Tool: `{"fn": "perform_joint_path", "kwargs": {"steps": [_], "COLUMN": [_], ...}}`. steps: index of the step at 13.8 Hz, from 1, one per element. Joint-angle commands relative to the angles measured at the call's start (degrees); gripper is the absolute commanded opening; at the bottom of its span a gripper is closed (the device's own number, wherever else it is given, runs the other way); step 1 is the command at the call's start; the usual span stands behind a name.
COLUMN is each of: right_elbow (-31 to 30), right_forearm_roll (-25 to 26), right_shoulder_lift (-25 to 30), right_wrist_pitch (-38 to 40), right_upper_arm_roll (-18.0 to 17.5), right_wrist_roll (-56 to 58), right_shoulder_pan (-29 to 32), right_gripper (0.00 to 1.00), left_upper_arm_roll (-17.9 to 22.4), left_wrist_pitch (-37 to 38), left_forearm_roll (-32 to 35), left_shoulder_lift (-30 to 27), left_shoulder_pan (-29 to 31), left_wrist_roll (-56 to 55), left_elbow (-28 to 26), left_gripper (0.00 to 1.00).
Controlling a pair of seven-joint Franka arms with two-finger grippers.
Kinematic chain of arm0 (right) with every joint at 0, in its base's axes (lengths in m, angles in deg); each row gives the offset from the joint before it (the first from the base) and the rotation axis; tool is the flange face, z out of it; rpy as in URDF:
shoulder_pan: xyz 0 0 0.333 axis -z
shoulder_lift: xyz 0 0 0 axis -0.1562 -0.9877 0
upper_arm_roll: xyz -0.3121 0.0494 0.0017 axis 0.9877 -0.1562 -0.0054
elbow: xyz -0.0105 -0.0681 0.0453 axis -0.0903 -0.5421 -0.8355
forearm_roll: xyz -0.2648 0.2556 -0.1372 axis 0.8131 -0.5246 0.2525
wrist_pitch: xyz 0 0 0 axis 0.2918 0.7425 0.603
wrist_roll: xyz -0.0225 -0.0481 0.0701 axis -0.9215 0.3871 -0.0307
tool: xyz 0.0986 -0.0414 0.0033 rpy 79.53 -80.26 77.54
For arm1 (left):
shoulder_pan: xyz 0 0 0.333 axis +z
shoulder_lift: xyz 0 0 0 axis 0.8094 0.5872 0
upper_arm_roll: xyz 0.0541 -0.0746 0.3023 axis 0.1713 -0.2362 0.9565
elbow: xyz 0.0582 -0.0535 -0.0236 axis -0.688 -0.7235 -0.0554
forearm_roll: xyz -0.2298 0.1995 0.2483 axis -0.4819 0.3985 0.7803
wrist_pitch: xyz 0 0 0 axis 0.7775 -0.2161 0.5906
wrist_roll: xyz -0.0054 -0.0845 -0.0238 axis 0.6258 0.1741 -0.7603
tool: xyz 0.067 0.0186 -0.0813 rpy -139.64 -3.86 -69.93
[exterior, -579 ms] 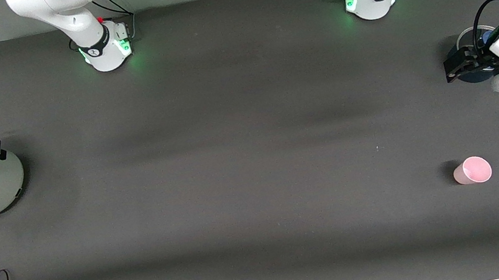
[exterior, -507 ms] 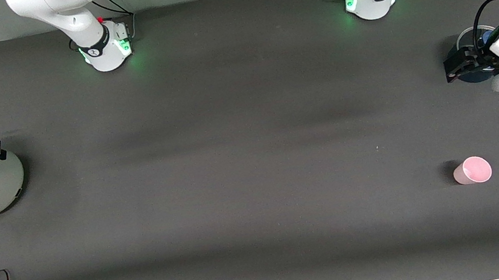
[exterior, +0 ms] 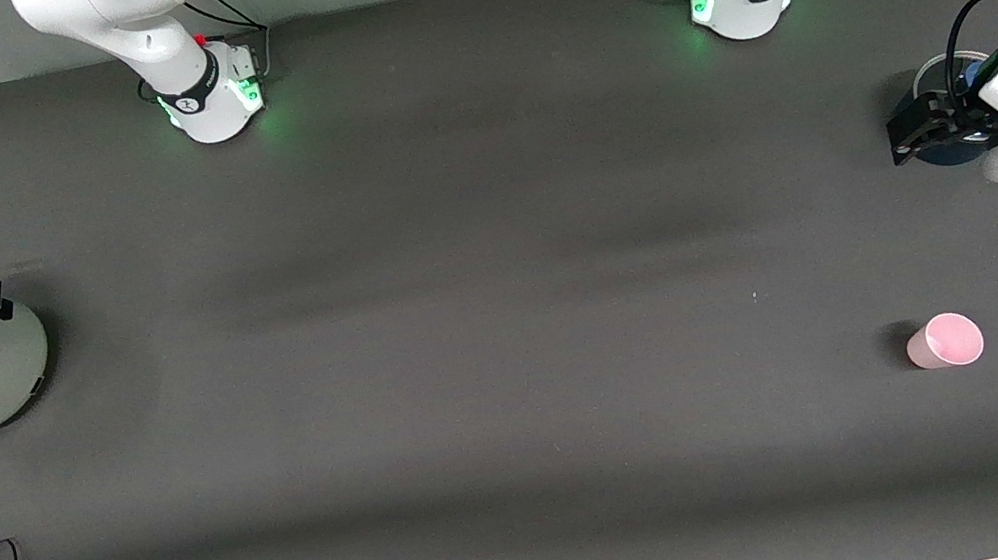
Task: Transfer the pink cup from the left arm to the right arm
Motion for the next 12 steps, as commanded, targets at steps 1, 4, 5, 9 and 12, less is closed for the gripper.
{"fn": "perform_joint_path", "kwargs": {"steps": [1,4,5,9,12], "right_elbow": [1.0,0.9,1.0,0.8,0.8], "right_forearm_roll": [-0.5,-0.6,-0.6,-0.6,-0.6], "right_shoulder_lift": [-0.4,-0.3,-0.4,-0.3,-0.3], "right_wrist_pitch": [0.5,0.5,0.5,0.5,0.5], "right_upper_arm_roll": [0.2,0.2,0.3,0.3,0.3], "right_wrist_roll": [0.2,0.1,0.2,0.2,0.2], "right_shoulder_pan": [-0.1,-0.1,0.0,0.0,0.1], "right_gripper": [1.0,1.0,1.0,1.0,1.0], "left_upper_arm_roll": [0.3,0.4,0.4,1.0,0.9], "left_wrist_pitch": [0.6,0.5,0.2,-0.9,-4.3], "left_forearm_roll": [0.1,0.5,0.7,0.3,-1.1], "left_shoulder_lift": [-0.5,-0.1,0.2,1.5,4.7], "left_shoulder_pan": [-0.4,-0.3,-0.1,2.9,9.3], "left_wrist_roll": [-0.7,0.2,0.3,16.6,30.2], "left_elbow": [0.4,1.0,1.0,1.9,4.2], "left_gripper": [1.0,1.0,1.0,1.0,1.0]}}
